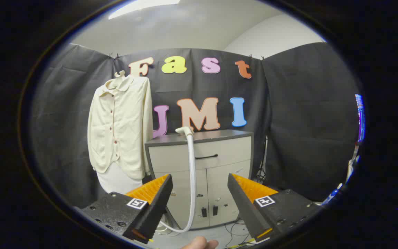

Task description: Iron the clothes twice with a garment steamer, once on the left side and once on the right side.

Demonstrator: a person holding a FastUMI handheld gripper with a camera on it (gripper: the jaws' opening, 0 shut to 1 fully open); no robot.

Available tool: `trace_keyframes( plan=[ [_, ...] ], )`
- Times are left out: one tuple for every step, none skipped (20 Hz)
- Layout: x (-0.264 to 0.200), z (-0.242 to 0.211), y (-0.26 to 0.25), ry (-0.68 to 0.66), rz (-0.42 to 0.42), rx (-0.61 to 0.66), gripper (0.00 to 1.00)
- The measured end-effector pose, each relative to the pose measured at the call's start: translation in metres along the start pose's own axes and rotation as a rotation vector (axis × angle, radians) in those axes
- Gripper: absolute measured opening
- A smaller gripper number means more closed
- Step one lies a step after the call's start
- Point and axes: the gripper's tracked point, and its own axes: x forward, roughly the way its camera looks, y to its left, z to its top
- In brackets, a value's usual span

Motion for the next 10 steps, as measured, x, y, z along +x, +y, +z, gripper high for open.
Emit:
trace_keyframes(
  plan=[
    [0.001, -0.006, 0.003, 0.012, 0.003, -0.008, 0.98],
    [0.001, -0.009, 0.006, 0.020, 0.007, -0.019, 0.98],
    [0.001, -0.010, 0.009, 0.024, 0.015, -0.022, 0.98],
    [0.000, -0.010, 0.013, 0.026, 0.022, -0.020, 0.98],
    [-0.002, -0.010, 0.017, 0.024, 0.028, -0.016, 0.98],
    [-0.005, -0.009, 0.019, 0.020, 0.032, -0.013, 0.98],
    [-0.005, -0.009, 0.018, 0.016, 0.032, -0.010, 0.98],
    [-0.004, -0.010, 0.017, 0.016, 0.029, -0.008, 0.98],
    [-0.005, -0.011, 0.019, 0.021, 0.032, -0.005, 0.98],
    [-0.005, -0.012, 0.019, 0.024, 0.031, -0.003, 0.98]
  ],
)
